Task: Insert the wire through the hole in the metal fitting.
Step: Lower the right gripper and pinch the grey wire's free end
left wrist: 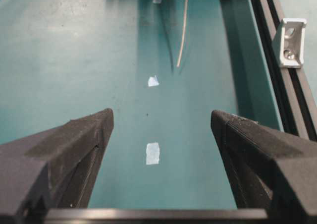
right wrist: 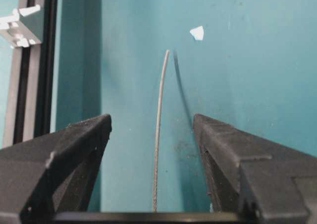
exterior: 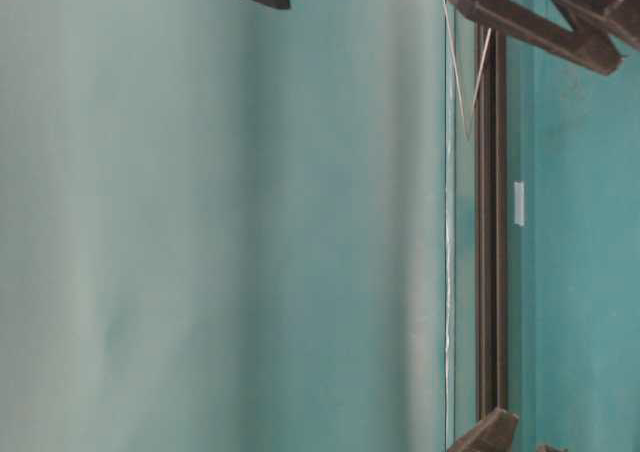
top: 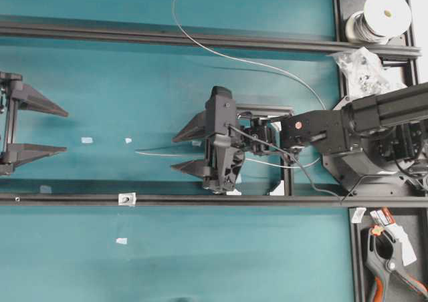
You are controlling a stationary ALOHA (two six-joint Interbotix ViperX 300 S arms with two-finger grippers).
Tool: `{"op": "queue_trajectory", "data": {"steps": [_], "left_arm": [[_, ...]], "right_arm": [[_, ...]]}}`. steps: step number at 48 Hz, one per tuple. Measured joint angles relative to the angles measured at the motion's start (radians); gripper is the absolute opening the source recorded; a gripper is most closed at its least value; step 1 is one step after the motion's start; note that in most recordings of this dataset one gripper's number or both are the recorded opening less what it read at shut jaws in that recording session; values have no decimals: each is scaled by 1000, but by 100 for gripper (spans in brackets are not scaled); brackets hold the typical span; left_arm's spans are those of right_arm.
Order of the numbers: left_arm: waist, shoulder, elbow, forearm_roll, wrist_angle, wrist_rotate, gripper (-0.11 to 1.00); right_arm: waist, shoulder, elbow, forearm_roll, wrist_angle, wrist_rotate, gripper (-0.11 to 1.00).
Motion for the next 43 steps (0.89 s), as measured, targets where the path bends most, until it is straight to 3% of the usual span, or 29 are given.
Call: {"op": "queue_trajectory", "data": {"steps": [29,37,43], "left_arm": [[-2,3,-17,-2,6,0,86],[-2,3,-17,-2,12,0,86],[-2,3,-15,-2,12,0,86]], "right_arm": [[0,40,-35,17,43,-2,72],[-2,41,-49,17,91,-2,60],[0,41,-55,18,117,-2,38]]}}
